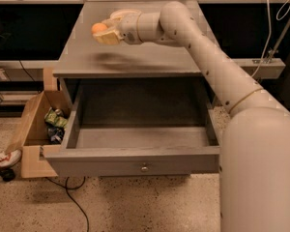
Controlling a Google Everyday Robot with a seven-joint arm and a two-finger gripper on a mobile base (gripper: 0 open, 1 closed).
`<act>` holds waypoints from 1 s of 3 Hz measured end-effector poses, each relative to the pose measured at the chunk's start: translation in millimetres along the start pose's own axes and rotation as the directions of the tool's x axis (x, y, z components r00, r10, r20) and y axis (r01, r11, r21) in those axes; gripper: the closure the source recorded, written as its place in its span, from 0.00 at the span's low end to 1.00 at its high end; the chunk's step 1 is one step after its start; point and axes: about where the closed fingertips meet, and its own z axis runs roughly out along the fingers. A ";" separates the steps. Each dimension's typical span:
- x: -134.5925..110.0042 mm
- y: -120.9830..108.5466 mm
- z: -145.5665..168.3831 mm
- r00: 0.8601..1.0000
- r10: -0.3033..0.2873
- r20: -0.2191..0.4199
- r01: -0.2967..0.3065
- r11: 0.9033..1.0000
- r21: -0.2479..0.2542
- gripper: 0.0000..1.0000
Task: Place orange into top drawer
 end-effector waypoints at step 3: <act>2.4 18.2 -45.6 0.996 -0.093 0.004 0.093 0.992 -0.087 1.00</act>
Offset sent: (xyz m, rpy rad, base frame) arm -0.0202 -0.0342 0.0111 -0.0197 -0.0622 0.0577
